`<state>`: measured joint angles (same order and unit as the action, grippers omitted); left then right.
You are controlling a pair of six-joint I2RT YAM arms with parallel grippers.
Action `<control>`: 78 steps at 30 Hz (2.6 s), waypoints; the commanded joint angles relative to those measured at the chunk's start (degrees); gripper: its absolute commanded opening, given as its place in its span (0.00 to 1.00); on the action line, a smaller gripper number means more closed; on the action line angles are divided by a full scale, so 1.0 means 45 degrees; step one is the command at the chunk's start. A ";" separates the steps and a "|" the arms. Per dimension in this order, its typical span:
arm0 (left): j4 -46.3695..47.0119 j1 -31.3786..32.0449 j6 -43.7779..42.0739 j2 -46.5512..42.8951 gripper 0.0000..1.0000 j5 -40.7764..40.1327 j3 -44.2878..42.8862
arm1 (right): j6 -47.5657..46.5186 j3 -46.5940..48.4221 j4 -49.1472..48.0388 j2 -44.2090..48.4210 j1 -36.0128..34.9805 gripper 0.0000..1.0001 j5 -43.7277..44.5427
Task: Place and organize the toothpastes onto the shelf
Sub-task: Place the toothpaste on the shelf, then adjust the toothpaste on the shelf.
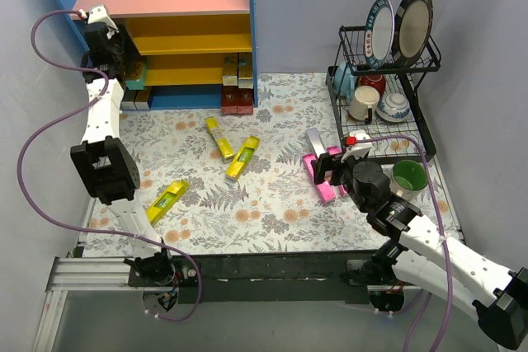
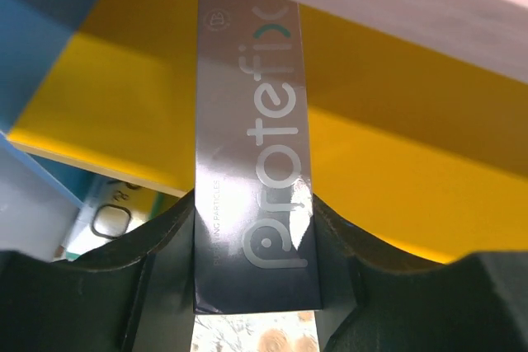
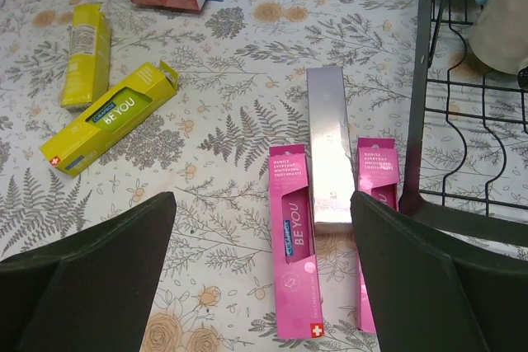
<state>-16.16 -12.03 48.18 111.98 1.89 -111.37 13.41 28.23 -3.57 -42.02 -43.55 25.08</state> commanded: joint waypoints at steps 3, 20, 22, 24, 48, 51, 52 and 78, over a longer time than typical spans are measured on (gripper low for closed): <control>0.1814 -0.0041 -0.0921 -0.0081 0.54 -0.1313 -0.0660 | -0.0265 -0.0101 -0.0768 -0.0154 0.0049 0.95 -0.0261; 0.2127 -0.0041 -0.1098 -0.0764 0.75 -0.3546 0.0491 | -0.0343 -0.0121 -0.0827 -0.0408 0.0068 0.94 -0.0788; 0.2108 -0.0041 -0.1098 -0.0764 0.74 -0.3506 0.0453 | -0.0324 -0.0140 -0.0808 -0.0389 0.0068 0.94 -0.0789; 0.2049 -0.0041 -0.1118 -0.0687 0.72 -0.3778 0.0375 | -0.0324 -0.0159 -0.0807 -0.0369 0.0088 0.94 -0.0808; 0.1736 0.1287 -0.2367 -0.0511 0.72 -0.5730 -0.0134 | -0.0382 -0.0238 -0.0847 -0.0369 0.0088 0.94 -0.0749; 0.2009 0.1306 -0.2660 -0.0315 0.68 -0.6512 -0.0133 | -0.0363 -0.0238 -0.0866 -0.0369 0.0088 0.94 -0.0769; 0.2029 0.1307 -0.2719 -0.0238 0.65 -0.6630 -0.0133 | -0.0382 -0.0238 -0.0866 -0.0350 0.0088 0.94 -0.0769; 0.2342 0.0487 -0.2602 0.1306 0.41 -0.7138 -0.1520 | -0.0402 -0.0101 -0.0807 -0.0935 0.0127 0.94 -0.0808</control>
<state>-4.32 -9.23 35.94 117.62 -29.21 -115.85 12.16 27.29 -4.69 -45.87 -43.13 21.63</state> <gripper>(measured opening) 0.411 0.938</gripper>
